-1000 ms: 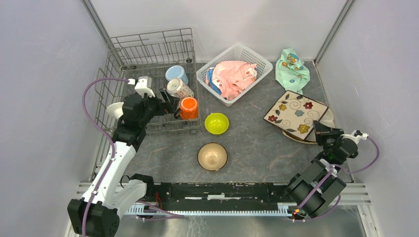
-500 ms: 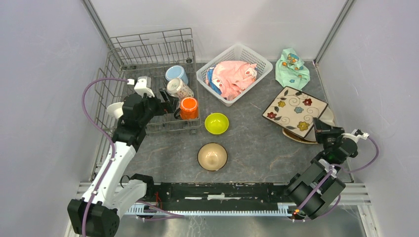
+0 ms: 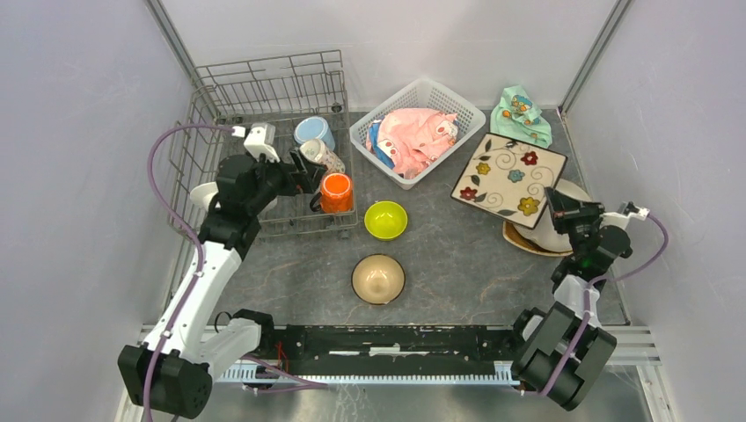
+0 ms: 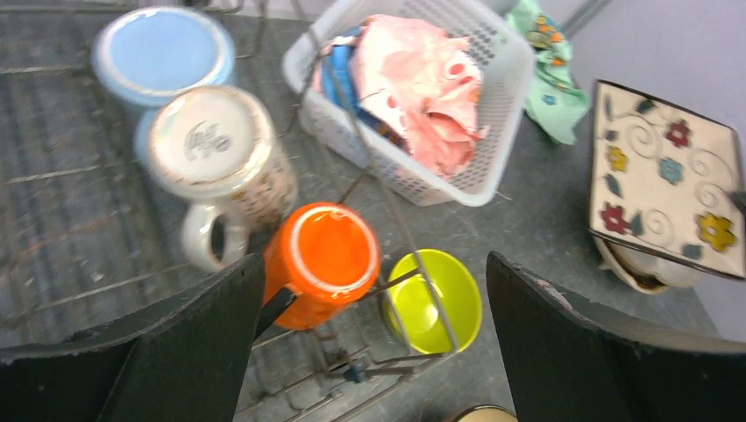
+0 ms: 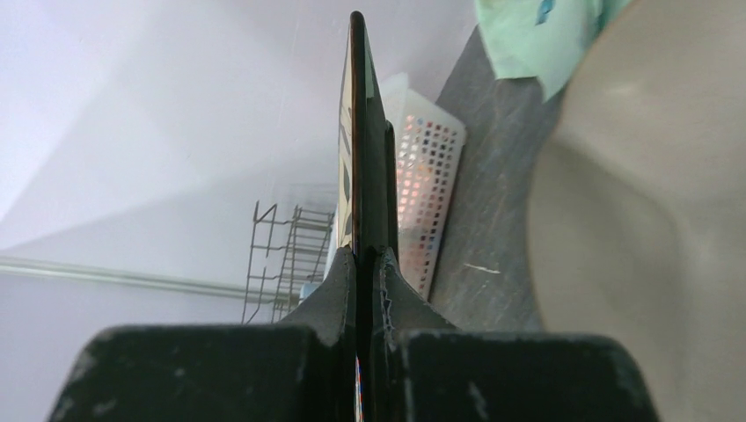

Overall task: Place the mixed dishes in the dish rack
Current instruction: Insert the plate into the dish rack.

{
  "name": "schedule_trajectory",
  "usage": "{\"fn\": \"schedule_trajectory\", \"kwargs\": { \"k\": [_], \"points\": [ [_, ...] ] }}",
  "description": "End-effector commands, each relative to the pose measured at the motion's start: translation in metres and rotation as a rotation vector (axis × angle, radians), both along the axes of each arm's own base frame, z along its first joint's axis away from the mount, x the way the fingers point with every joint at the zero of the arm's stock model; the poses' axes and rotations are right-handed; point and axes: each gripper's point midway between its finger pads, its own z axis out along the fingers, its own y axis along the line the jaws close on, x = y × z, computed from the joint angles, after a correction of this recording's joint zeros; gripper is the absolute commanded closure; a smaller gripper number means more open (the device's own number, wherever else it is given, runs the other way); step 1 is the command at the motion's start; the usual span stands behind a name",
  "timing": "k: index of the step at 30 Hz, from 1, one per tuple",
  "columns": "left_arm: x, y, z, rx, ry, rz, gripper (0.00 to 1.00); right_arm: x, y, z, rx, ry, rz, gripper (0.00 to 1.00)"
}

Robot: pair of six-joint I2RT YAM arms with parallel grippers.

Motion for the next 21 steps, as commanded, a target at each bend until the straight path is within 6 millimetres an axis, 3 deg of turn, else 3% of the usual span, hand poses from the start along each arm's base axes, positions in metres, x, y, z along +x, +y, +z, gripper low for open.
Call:
{"fn": "schedule_trajectory", "kwargs": {
  "k": [1, 10, 13, 21],
  "points": [
    [-0.005, -0.037, 0.037, 0.034, -0.114, -0.177, 0.00, 0.007, 0.025, 0.093, -0.004, -0.244, 0.078, 1.00],
    [-0.032, -0.089, 0.073, 0.295, -0.445, -0.380, 0.09, 0.010, 0.054, 0.103, 0.093, -0.240, 0.136, 1.00],
    [-0.048, -0.113, 0.068, 0.454, -0.624, -0.496, 0.12, 0.009, 0.062, 0.101, 0.128, -0.235, 0.161, 1.00],
    [-0.095, -0.177, 0.055, 0.662, -0.973, -0.691, 0.16, 0.006, 0.090, 0.098, 0.185, -0.216, 0.252, 1.00]
  ]
}}
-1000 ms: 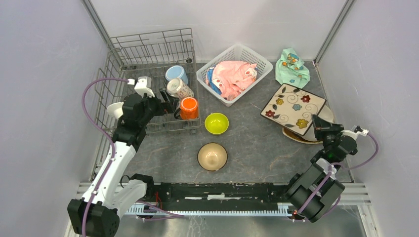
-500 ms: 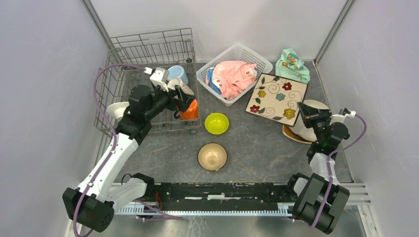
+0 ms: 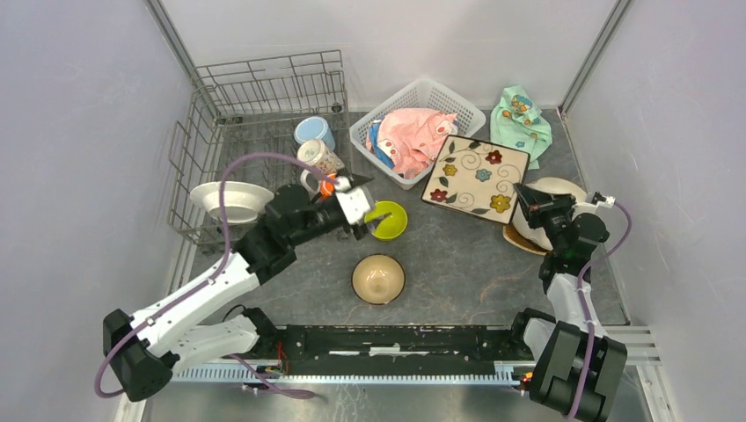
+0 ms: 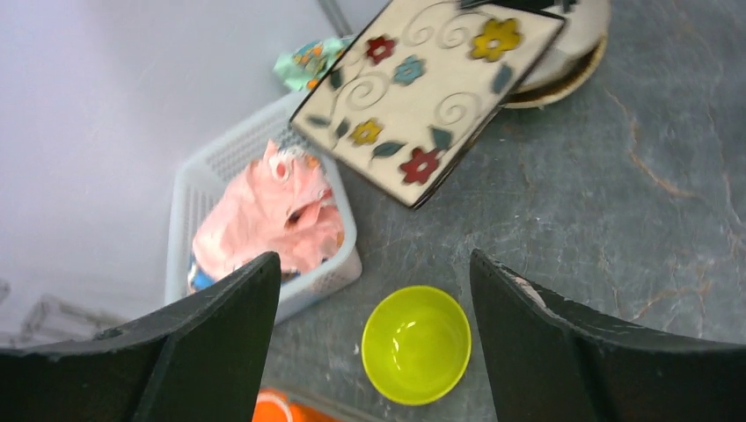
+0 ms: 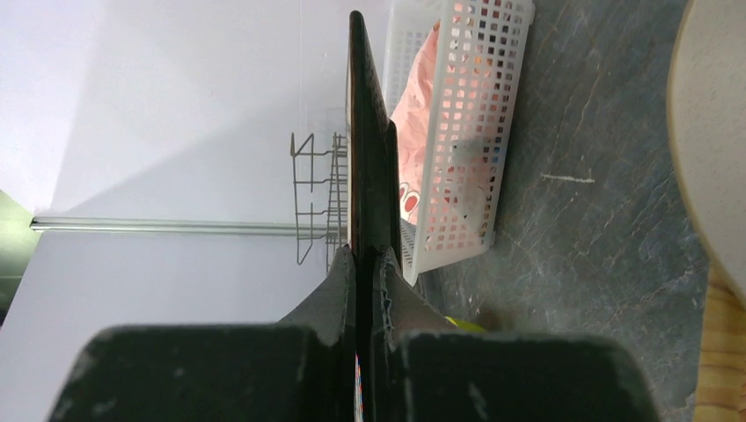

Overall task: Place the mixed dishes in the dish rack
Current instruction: Insert the plate into the dish rack.

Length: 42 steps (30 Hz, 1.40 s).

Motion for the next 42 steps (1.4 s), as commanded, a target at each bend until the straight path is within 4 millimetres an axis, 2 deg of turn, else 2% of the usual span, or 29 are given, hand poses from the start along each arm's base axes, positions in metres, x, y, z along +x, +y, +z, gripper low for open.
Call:
{"fn": "schedule_trajectory", "kwargs": {
  "k": [1, 5, 9, 19, 23, 27, 32, 35, 40, 42],
  "points": [
    [-0.011, -0.028, 0.016, 0.101, -0.345, -0.075, 0.18, -0.008, 0.015, 0.090, 0.050, -0.266, 0.058, 1.00],
    [-0.022, -0.064, -0.008, 0.237, -0.375, -0.146, 0.21, -0.011, 0.023, 0.090, 0.078, -0.270, 0.090, 1.00],
    [-0.025, -0.094, -0.018, 0.297, -0.440, -0.153, 0.20, -0.012, 0.029, 0.089, 0.098, -0.270, 0.113, 1.00],
    [-0.004, -0.141, -0.037, 0.366, -0.510, -0.126, 0.25, -0.022, 0.048, 0.086, 0.120, -0.274, 0.178, 1.00],
    [-0.005, -0.160, -0.040, 0.373, -0.532, -0.163, 0.27, -0.022, 0.050, 0.081, 0.137, -0.262, 0.185, 1.00],
    [-0.002, -0.168, -0.054, 0.411, -0.531, -0.180, 0.30, -0.023, 0.051, 0.078, 0.152, -0.261, 0.192, 1.00],
    [0.001, -0.170, -0.079, 0.471, -0.519, -0.191, 0.30, -0.022, 0.051, 0.076, 0.154, -0.256, 0.192, 1.00],
    [0.004, -0.172, -0.088, 0.489, -0.508, -0.185, 0.32, -0.022, 0.051, 0.077, 0.158, -0.259, 0.196, 1.00],
    [0.010, -0.179, -0.089, 0.493, -0.508, -0.171, 0.45, -0.026, 0.053, 0.074, 0.166, -0.259, 0.207, 1.00],
    [0.010, -0.179, -0.087, 0.486, -0.510, -0.165, 0.56, -0.025, 0.053, 0.071, 0.151, -0.253, 0.202, 1.00]
  ]
}}
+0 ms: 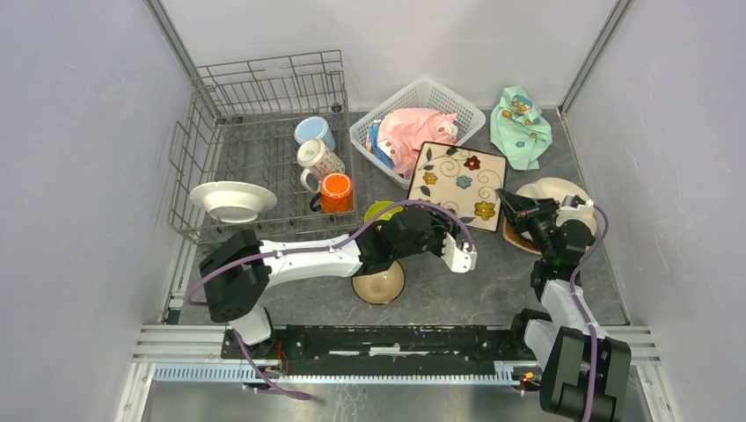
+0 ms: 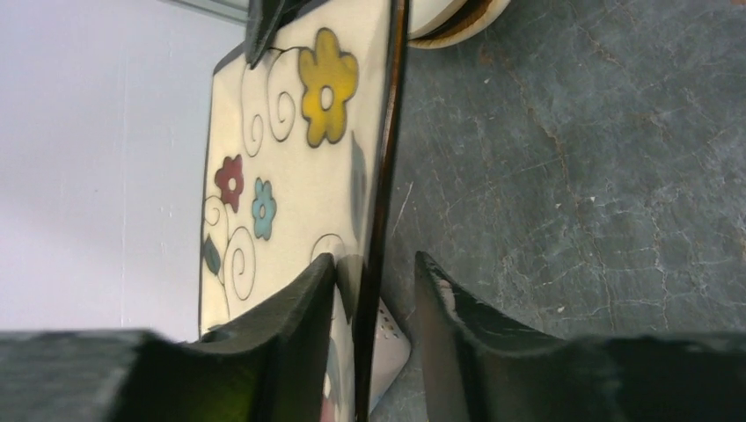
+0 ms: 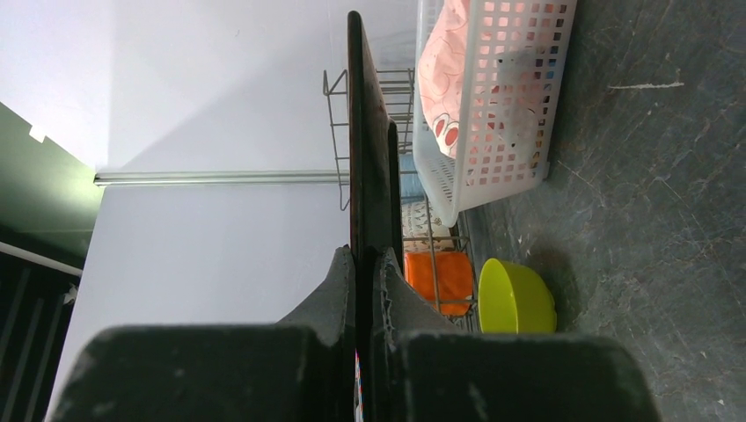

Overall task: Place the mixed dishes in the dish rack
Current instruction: Insert the plate into the dish rack.

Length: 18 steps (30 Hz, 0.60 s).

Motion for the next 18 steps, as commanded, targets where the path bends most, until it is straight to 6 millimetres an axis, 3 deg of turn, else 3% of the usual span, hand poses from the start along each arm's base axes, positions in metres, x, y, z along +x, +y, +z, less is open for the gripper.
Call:
{"fn": "schedule_trajectory", "kwargs": {
  "k": [1, 7, 12, 16, 18],
  "points": [
    [0.007, -0.011, 0.034, -0.074, -0.063, 0.006, 0.62, -0.011, 0.008, 0.067, 0.018, -0.239, 0.039, 1.00],
    [0.013, -0.003, 0.045, -0.096, -0.046, 0.044, 0.96, -0.014, 0.009, 0.057, -0.026, -0.226, 0.039, 1.00],
    [0.025, 0.009, 0.060, -0.110, -0.026, 0.075, 0.98, -0.014, 0.009, 0.057, -0.075, -0.233, 0.028, 0.99],
    [0.036, 0.020, 0.080, -0.124, -0.005, 0.098, 0.98, -0.016, 0.009, 0.052, -0.157, -0.234, 0.016, 0.86],
    [0.042, 0.027, 0.094, -0.151, 0.002, 0.111, 0.98, -0.016, 0.007, 0.048, -0.204, -0.227, 0.003, 0.75]
  ]
}}
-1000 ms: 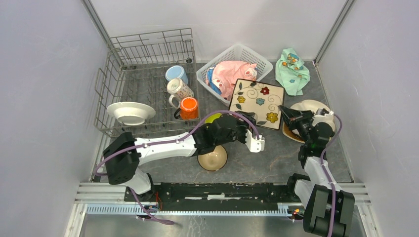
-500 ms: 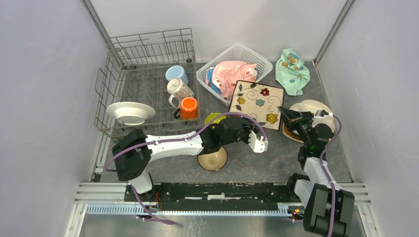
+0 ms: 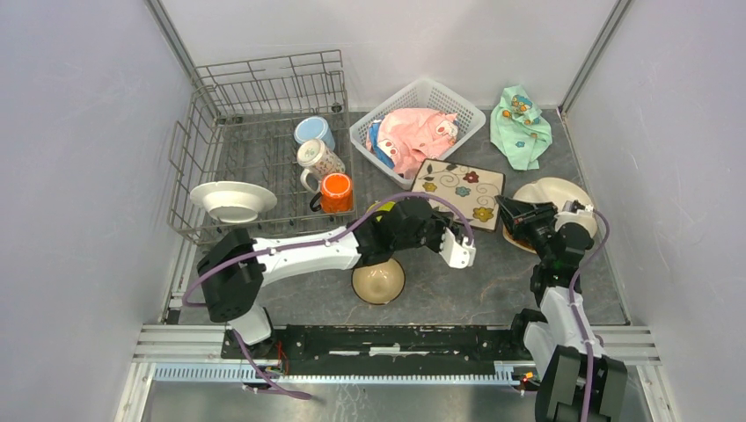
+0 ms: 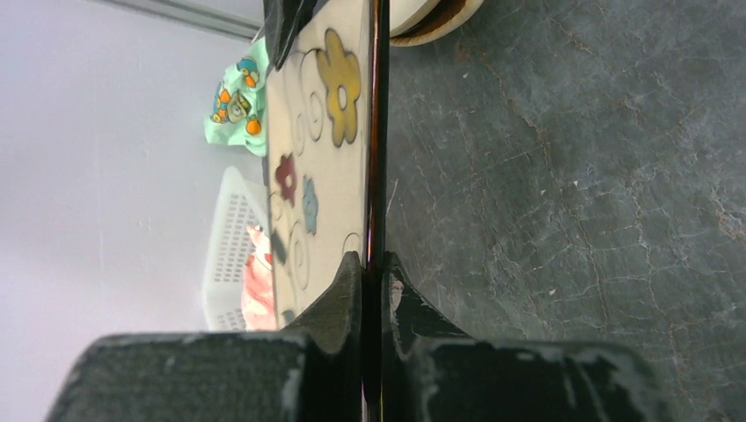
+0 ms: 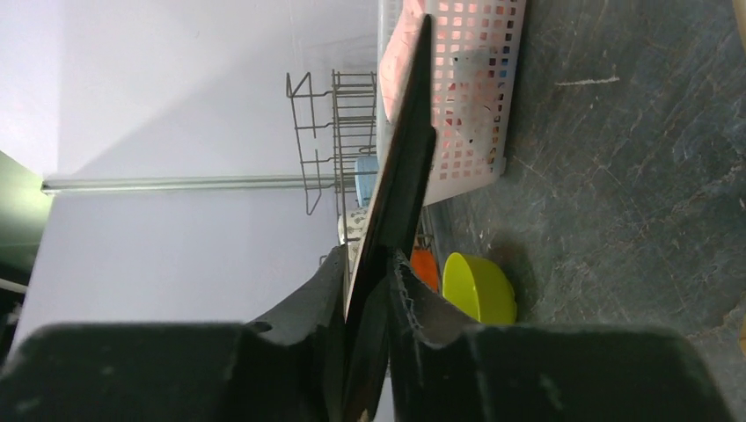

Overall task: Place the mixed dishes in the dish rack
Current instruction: Insert the plate into the dish rack.

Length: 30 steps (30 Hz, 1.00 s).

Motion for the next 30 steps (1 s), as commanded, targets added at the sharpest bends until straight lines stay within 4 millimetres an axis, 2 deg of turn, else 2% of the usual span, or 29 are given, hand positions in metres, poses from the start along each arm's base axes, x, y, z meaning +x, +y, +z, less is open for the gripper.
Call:
{"fn": "schedule_trajectory", "kwargs": {
  "k": [1, 4, 9, 14, 17, 21, 26, 30],
  "points": [
    [0.037, 0.026, 0.094, -0.209, -0.008, 0.137, 0.98, -0.008, 0.007, 0.070, -0.185, -0.301, 0.033, 0.69],
    [0.041, 0.035, 0.110, -0.224, 0.009, 0.132, 0.98, -0.011, 0.008, 0.077, -0.238, -0.330, 0.033, 0.54],
    [0.048, 0.053, 0.124, -0.235, 0.064, 0.151, 0.98, -0.012, 0.005, 0.090, -0.307, -0.351, 0.009, 0.46],
    [0.059, 0.074, 0.138, -0.263, 0.119, 0.189, 0.98, -0.014, 0.005, 0.101, -0.357, -0.380, 0.004, 0.33],
    [0.063, 0.083, 0.155, -0.311, 0.150, 0.195, 0.98, -0.014, 0.005, 0.103, -0.382, -0.392, 0.002, 0.23],
    [0.065, 0.091, 0.176, -0.385, 0.208, 0.173, 0.98, -0.014, 0.004, 0.099, -0.425, -0.391, -0.001, 0.02],
    [0.076, 0.105, 0.203, -0.437, 0.201, 0.205, 0.98, -0.013, 0.005, 0.092, -0.486, -0.381, 0.010, 0.02],
    [0.088, 0.122, 0.223, -0.475, 0.218, 0.231, 0.98, -0.011, 0.007, 0.094, -0.527, -0.385, 0.022, 0.02]
  ]
}}
